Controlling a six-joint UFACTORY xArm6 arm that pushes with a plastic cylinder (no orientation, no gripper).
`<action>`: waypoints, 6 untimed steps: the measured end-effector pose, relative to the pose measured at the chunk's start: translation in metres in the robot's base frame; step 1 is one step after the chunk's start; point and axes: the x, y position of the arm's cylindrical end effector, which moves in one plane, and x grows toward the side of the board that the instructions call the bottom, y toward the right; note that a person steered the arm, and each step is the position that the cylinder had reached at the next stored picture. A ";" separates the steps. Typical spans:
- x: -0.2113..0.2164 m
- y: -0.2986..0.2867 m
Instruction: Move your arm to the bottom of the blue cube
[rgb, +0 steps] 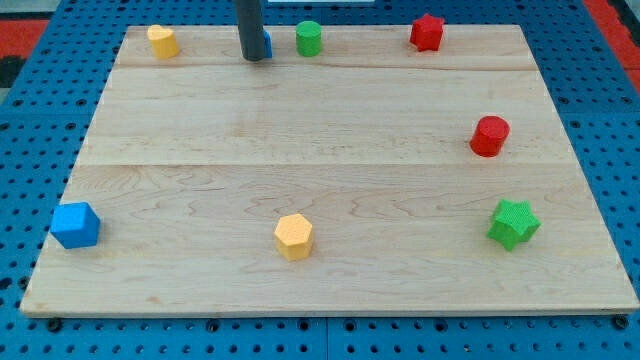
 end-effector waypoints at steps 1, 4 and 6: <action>0.021 0.009; 0.321 -0.047; 0.315 -0.158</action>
